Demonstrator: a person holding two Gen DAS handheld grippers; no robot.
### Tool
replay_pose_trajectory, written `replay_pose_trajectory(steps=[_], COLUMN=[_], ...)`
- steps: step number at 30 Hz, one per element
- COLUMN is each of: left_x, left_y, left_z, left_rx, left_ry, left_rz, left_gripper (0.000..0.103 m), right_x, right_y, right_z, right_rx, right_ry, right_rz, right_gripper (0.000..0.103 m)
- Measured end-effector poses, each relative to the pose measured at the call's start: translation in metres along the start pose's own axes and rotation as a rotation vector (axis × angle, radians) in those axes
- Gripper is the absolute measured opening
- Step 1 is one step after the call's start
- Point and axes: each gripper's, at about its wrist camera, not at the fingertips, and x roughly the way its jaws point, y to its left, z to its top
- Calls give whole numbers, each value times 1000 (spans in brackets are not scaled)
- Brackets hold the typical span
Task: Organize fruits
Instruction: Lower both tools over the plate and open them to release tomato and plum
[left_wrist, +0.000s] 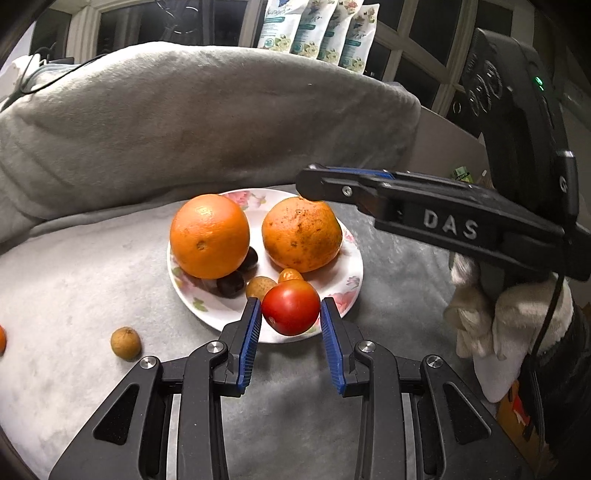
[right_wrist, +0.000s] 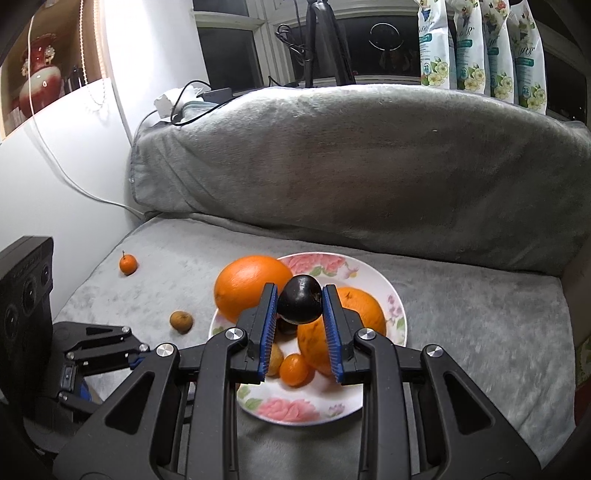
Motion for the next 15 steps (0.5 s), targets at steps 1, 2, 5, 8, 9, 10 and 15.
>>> replay_pose_trajectory(steps=[1, 2, 5, 8, 9, 10, 15], left_x=[1, 1, 3, 4, 5, 5, 8], left_y=[0, 0, 0, -1, -1, -1, -2], left_z=[0, 0, 0, 0, 1, 1, 2], left_rx=[0, 0, 1, 4, 5, 6, 4], left_ry=[1, 3, 6, 9, 10, 12, 20], left_rz=[0, 0, 1, 2, 2, 2, 3], left_gripper=[31, 31, 31, 31, 31, 31, 31], right_x=[2, 4, 11, 16, 18, 19, 26], right_y=[-1, -1, -3, -5, -6, -6, -8], right_z=[1, 3, 7, 8, 9, 9, 10], right_rx=[-1, -2, 2, 8, 9, 10, 18], right_ry=[1, 2, 10, 16, 17, 19, 29], right_rz=[-1, -1, -3, -3, -4, -4, 0], right_gripper=[26, 26, 26, 26, 26, 26, 26])
